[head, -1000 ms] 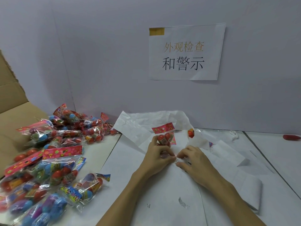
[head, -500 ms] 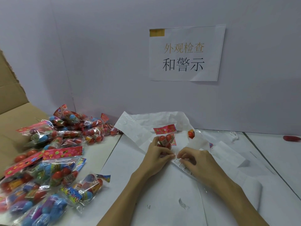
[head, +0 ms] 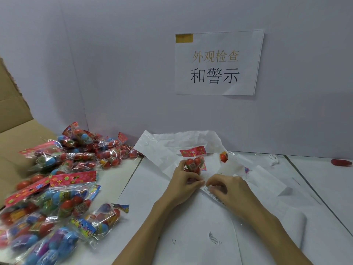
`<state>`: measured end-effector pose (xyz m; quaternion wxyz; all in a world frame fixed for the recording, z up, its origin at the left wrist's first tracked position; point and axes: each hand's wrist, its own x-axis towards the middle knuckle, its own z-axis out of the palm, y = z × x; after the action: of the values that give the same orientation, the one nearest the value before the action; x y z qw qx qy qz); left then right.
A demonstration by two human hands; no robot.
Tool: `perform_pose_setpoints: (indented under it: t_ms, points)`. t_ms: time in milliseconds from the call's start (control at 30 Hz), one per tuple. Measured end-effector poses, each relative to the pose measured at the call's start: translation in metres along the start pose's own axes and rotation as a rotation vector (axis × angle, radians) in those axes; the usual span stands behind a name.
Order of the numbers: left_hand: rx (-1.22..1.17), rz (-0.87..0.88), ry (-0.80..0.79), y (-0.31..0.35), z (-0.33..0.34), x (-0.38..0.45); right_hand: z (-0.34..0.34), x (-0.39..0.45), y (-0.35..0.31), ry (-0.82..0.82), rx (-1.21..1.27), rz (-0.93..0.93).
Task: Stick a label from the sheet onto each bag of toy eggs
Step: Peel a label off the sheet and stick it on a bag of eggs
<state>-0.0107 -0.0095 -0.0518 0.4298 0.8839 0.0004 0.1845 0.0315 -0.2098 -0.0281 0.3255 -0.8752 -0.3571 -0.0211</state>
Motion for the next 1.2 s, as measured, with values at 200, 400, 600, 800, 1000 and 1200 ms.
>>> perform_pose_setpoints:
  t_ms: [200, 400, 600, 800, 1000, 1200]
  points:
    - [-0.013, -0.041, -0.008, 0.003, 0.0, -0.001, 0.004, 0.002, -0.003, 0.004, -0.024, 0.017]
    - [-0.026, -0.049, -0.011, 0.002, 0.0, 0.0, 0.012, 0.003, -0.003, 0.06, -0.082, -0.013]
    - [-0.013, -0.052, -0.018, 0.001, 0.0, 0.001, 0.017, 0.003, -0.009, 0.105, -0.081, 0.004]
    - [-0.069, -0.088, -0.029, 0.005, -0.001, 0.0, 0.014, 0.004, -0.008, 0.132, 0.105, 0.021]
    - [-0.357, -0.122, 0.168, 0.013, -0.008, 0.001, -0.004, 0.008, -0.006, 0.318, 0.674, 0.221]
    - [-0.763, -0.105, 0.182, 0.026, -0.013, -0.003, -0.009, 0.008, -0.011, 0.299, 1.175, 0.288]
